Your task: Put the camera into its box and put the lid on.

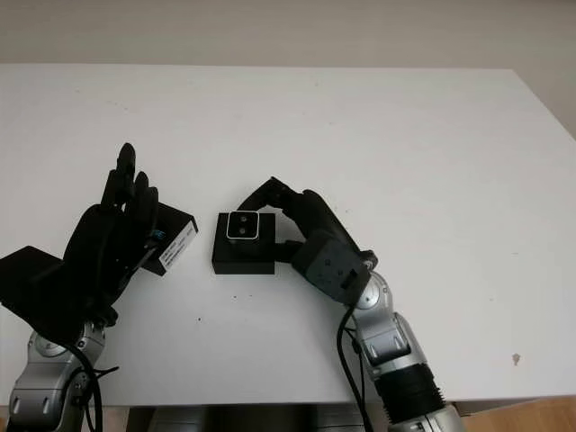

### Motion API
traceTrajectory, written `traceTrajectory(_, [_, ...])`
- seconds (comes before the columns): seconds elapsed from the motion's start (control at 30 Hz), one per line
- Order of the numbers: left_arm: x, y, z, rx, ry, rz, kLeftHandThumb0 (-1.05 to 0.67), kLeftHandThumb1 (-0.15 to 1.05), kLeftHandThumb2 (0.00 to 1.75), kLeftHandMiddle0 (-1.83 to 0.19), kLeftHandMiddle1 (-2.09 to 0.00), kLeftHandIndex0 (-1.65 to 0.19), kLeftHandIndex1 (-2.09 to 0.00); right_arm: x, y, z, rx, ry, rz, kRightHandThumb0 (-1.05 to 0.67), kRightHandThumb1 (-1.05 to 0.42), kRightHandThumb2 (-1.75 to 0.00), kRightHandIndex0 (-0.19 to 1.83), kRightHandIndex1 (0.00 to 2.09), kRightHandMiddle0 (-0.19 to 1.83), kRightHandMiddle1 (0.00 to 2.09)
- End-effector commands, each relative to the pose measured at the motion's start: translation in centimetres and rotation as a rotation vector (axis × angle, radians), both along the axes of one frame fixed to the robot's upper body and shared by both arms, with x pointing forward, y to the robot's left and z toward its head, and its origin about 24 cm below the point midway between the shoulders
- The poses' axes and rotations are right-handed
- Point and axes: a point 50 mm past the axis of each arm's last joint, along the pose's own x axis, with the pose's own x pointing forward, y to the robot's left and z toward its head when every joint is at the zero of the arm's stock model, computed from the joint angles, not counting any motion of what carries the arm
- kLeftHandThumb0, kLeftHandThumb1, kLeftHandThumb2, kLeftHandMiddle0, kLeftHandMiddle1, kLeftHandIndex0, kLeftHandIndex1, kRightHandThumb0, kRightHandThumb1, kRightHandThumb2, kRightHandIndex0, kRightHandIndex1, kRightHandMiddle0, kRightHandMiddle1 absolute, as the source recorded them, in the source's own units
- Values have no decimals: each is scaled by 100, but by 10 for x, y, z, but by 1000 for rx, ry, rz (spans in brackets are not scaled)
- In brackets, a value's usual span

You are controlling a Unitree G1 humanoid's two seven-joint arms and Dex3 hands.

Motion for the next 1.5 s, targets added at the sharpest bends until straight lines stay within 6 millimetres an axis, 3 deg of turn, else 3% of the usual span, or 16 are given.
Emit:
traceTrajectory(0.0, [-2, 0, 2, 3, -16, -1, -74, 105, 55, 19, 0, 19, 0, -1, 1, -2, 1, -14, -2, -49, -100, -6, 34, 17, 37, 158])
traceTrajectory(0.67, [-2, -1, 3, 10, -17, -3, -74, 105, 56, 19, 0, 19, 0, 15, 6, -10, 31, -43, -25, -47, -100, -5, 38, 13, 36, 156])
traceTrajectory(1.47, [-2, 1, 3, 10, -16, -2, -75, 105, 56, 19, 0, 19, 0, 18, 1, -12, -16, 4, 15, -45, -97, -5, 40, 10, 40, 155])
